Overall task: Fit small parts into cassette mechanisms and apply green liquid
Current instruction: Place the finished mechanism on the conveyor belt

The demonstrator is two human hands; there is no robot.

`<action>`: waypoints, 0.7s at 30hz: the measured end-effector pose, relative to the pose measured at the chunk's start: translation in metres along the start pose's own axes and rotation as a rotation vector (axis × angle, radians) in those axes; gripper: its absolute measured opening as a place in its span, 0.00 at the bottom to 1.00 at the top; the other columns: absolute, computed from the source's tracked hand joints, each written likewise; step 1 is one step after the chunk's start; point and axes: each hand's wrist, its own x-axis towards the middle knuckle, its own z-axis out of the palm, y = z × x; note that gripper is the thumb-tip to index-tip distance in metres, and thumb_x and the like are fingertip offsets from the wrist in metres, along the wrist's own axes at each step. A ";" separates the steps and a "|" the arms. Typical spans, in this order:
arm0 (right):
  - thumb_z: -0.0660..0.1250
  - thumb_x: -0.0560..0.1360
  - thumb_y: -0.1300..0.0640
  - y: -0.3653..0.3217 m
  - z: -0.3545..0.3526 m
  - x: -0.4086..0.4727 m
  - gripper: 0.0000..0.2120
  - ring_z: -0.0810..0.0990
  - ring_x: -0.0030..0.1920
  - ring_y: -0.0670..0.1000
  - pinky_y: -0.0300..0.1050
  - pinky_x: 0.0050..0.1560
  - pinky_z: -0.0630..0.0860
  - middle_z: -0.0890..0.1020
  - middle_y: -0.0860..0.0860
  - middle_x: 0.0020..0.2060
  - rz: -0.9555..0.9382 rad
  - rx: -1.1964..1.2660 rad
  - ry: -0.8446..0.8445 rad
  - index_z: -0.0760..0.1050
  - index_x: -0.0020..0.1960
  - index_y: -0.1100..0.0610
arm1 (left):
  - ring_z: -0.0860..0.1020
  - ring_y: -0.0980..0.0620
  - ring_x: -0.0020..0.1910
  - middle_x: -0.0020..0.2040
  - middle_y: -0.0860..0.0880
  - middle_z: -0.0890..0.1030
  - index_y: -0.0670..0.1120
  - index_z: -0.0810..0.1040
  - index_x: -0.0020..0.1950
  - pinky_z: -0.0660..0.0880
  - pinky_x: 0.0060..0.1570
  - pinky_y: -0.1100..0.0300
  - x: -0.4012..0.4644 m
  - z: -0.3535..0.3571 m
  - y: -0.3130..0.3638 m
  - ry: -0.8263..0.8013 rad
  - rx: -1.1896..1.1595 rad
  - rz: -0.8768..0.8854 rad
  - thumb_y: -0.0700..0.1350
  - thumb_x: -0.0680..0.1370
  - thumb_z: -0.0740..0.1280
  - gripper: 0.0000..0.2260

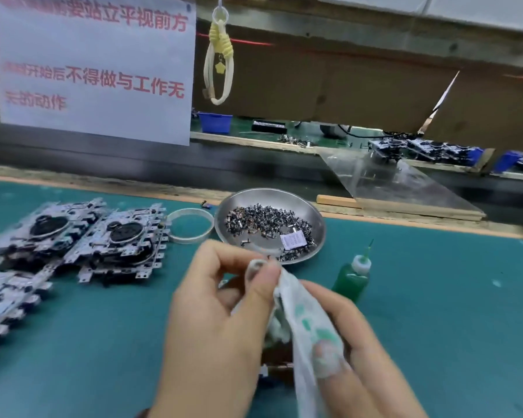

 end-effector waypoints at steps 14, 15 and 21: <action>0.70 0.71 0.58 0.033 -0.039 0.039 0.13 0.71 0.47 0.35 0.21 0.46 0.63 0.78 0.42 0.39 -0.247 -0.992 0.214 0.70 0.39 0.42 | 0.70 0.64 0.45 0.43 0.63 0.75 0.59 0.77 0.44 0.65 0.47 0.75 0.005 -0.036 -0.050 -0.192 0.815 0.236 0.49 0.75 0.65 0.05; 0.69 0.72 0.59 0.036 -0.038 0.044 0.14 0.70 0.46 0.37 0.20 0.47 0.62 0.77 0.41 0.41 -0.244 -1.046 0.178 0.68 0.41 0.42 | 0.69 0.64 0.47 0.44 0.64 0.73 0.61 0.74 0.44 0.64 0.48 0.75 0.008 -0.041 -0.054 -0.161 0.830 0.192 0.47 0.75 0.66 0.07; 0.68 0.72 0.55 0.045 -0.042 0.061 0.14 0.70 0.46 0.41 0.27 0.46 0.64 0.77 0.41 0.40 -0.274 -1.154 0.108 0.65 0.39 0.40 | 0.69 0.66 0.49 0.45 0.61 0.71 0.61 0.72 0.44 0.65 0.44 0.74 0.015 -0.060 -0.080 -0.123 0.811 -0.015 0.46 0.75 0.66 0.09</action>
